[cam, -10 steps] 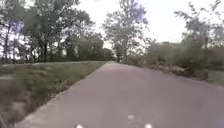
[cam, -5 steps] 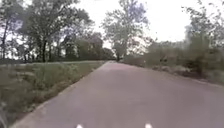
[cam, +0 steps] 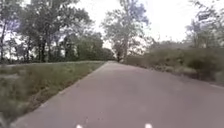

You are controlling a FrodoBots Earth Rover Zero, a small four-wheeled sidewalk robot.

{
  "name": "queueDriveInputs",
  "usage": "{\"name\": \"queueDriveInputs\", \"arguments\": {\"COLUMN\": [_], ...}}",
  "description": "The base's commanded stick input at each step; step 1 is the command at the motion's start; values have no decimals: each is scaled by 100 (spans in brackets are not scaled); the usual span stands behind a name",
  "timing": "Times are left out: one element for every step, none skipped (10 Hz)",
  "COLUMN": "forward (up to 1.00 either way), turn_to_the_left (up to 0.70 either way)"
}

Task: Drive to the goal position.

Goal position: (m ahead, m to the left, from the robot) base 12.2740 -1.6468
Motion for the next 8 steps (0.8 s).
{"name": "queueDriveInputs", "arguments": {"forward": [100,100,100,100,100,100,100,100], "turn_to_the_left": [0,0,0,0,0,0,0,0]}}
